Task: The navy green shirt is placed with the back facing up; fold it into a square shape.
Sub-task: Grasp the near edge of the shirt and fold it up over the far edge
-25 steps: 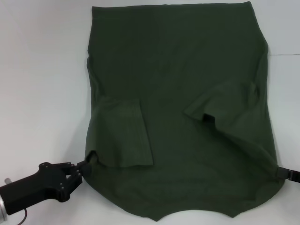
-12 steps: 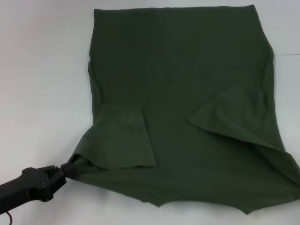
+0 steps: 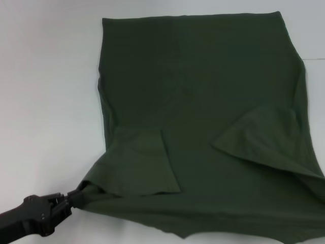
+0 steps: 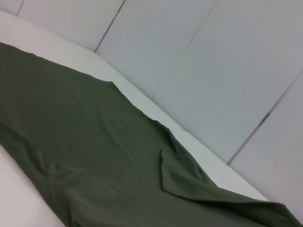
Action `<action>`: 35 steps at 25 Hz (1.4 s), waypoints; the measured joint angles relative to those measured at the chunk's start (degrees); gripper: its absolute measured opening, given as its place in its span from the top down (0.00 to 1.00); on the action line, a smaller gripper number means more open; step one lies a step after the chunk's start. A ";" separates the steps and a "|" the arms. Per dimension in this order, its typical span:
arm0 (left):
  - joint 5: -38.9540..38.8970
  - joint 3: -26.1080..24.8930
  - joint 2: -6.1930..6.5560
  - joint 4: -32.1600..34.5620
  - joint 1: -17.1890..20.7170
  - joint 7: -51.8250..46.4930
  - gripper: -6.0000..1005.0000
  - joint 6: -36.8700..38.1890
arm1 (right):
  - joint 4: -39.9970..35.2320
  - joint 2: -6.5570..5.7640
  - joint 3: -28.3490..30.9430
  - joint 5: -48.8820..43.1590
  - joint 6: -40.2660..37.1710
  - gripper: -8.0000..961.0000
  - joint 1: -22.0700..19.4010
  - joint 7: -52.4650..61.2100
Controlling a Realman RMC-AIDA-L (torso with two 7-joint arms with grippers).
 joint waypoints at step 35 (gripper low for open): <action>4.87 -1.11 -0.34 -0.55 -2.60 -3.48 0.94 2.70 | -2.47 -1.27 12.54 -8.55 -5.73 0.98 -0.43 0.37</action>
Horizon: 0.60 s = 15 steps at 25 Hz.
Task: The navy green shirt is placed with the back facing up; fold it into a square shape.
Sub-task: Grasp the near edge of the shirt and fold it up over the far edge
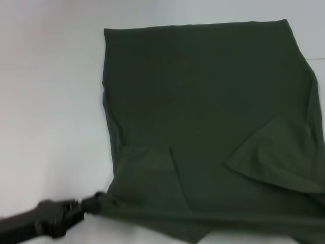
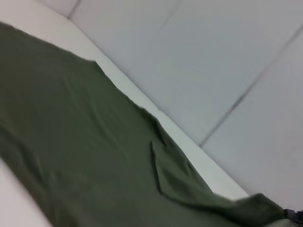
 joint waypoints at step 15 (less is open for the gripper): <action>-2.73 -6.06 0.86 -7.40 -22.99 -3.20 0.94 -25.21 | 1.50 -1.22 5.06 0.12 16.18 0.98 25.14 2.08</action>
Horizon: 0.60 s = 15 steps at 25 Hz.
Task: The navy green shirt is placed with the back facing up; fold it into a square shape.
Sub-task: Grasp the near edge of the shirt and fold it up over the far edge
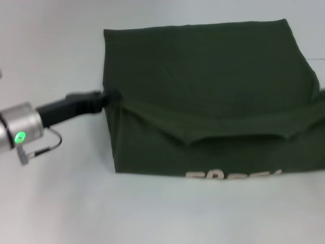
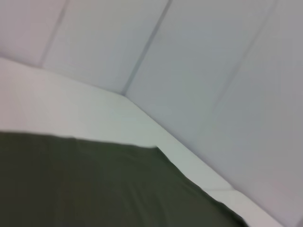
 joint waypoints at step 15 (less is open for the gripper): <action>-19.09 -0.10 -1.19 -9.96 -11.23 18.41 0.93 -30.39 | 10.65 1.36 -6.66 2.69 41.19 0.98 17.61 -7.66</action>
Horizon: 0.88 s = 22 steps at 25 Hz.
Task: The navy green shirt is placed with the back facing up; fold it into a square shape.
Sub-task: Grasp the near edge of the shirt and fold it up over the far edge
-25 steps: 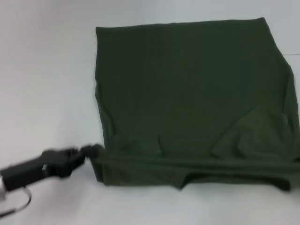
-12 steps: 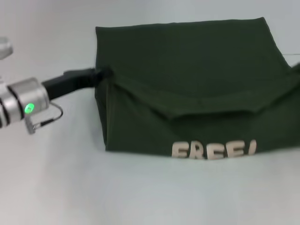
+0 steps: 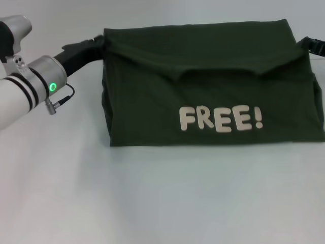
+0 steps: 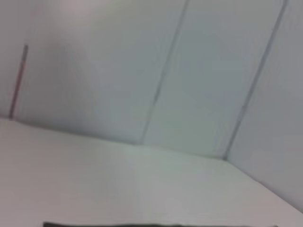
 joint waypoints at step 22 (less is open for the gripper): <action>-10.37 0.03 -0.55 -11.09 -1.19 18.74 0.94 -7.12 | 6.07 4.55 -3.29 13.84 14.07 0.98 -0.30 -15.84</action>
